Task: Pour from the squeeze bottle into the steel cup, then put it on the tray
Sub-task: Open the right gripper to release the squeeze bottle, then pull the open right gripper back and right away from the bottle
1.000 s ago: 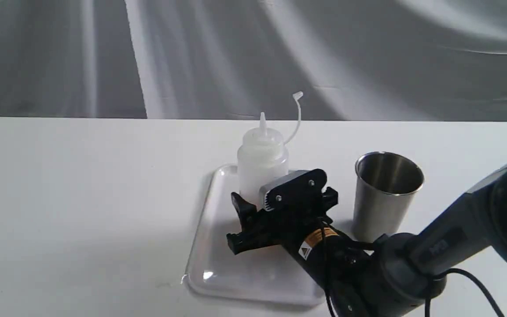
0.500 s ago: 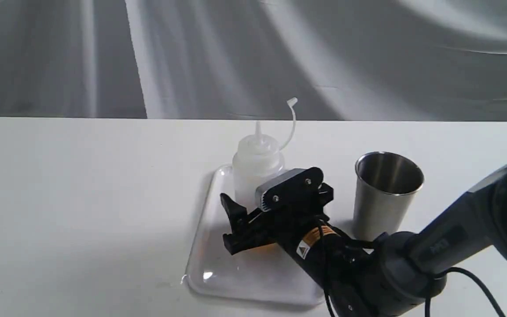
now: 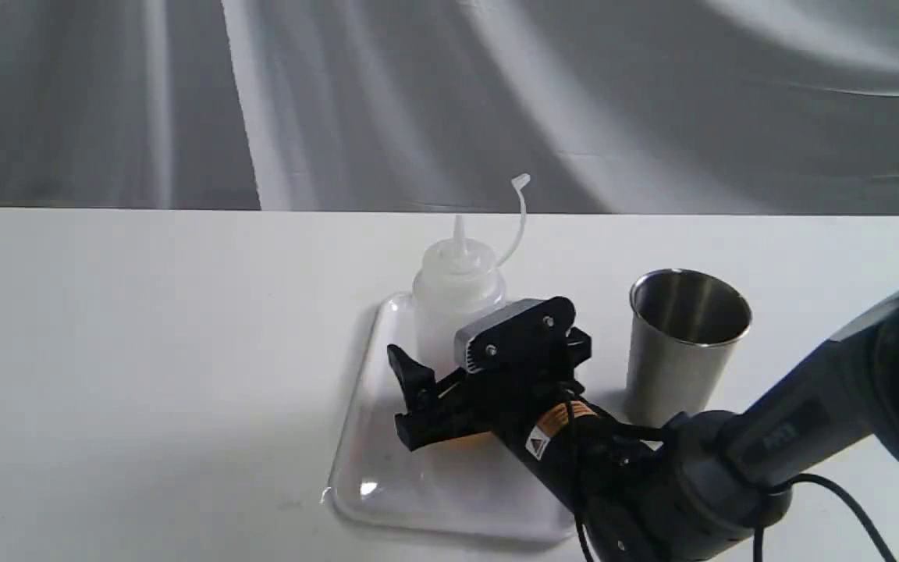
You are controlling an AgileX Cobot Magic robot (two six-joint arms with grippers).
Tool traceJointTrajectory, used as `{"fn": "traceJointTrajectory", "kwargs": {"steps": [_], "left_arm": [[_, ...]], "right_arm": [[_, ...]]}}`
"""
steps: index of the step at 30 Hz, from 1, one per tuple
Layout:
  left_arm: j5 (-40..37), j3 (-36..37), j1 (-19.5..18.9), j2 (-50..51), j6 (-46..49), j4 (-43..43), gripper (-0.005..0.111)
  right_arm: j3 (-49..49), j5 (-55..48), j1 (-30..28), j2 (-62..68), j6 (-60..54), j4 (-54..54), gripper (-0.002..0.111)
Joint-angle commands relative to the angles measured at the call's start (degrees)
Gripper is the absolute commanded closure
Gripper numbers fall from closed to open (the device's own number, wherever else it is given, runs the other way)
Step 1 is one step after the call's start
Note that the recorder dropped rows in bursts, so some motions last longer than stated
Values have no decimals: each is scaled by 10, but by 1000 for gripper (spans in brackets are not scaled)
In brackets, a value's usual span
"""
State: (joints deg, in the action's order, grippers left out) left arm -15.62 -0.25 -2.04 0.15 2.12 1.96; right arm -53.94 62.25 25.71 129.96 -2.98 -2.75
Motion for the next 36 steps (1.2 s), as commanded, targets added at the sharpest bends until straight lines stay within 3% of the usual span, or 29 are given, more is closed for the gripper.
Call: {"fn": "traceJointTrajectory", "kwargs": {"steps": [1, 7, 36], "left_arm": [[4, 3, 3, -1, -2, 0, 98], [4, 3, 3, -1, -2, 0, 98], [4, 3, 3, -1, 0, 0, 98]], "right_arm": [[-2, -1, -5, -4, 1, 10, 21], [-2, -1, -5, -4, -1, 10, 3], [48, 31, -3, -31, -11, 57, 3]]}}
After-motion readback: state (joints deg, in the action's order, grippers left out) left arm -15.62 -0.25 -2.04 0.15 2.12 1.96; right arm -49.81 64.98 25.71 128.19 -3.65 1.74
